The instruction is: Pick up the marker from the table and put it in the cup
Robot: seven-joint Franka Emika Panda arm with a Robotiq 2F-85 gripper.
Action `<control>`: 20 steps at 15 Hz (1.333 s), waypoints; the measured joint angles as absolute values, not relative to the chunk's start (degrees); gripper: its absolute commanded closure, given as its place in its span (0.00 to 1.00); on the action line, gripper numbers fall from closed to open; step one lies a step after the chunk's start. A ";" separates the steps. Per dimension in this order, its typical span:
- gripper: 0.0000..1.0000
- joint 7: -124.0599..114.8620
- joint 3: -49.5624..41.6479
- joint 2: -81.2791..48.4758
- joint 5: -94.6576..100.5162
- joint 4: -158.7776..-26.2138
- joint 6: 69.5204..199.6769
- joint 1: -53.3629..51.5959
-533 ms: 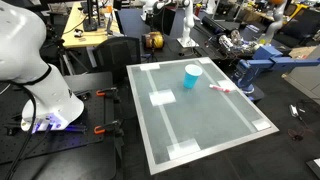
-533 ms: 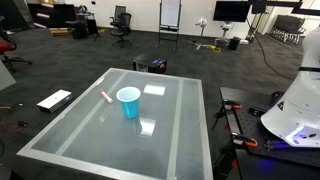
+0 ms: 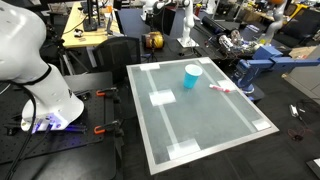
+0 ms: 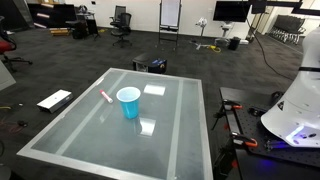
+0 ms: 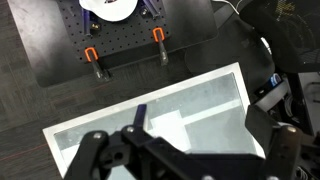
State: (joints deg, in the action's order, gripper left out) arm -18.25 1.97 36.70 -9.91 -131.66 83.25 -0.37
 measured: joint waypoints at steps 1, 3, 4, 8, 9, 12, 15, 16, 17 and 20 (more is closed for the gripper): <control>0.00 -18.25 2.08 36.70 -9.91 -131.66 83.49 -0.34; 0.00 -18.29 2.62 36.59 -10.39 -131.66 85.76 -0.25; 0.00 -18.62 3.09 36.45 -10.83 -131.66 87.73 -0.20; 0.00 -24.20 6.08 34.73 -13.25 -131.66 99.16 0.13; 0.00 -26.12 6.90 33.96 -13.35 -131.62 102.44 0.29; 0.00 -31.19 8.76 30.54 -13.20 -131.13 111.00 0.96; 0.00 -33.58 9.12 25.78 -12.26 -129.60 116.75 1.80; 0.00 -33.79 8.95 24.05 -12.04 -128.87 118.23 2.07; 0.00 -33.79 8.66 22.21 -11.89 -127.99 119.46 2.37; 0.00 -33.79 7.18 16.80 -11.08 -124.91 121.96 2.81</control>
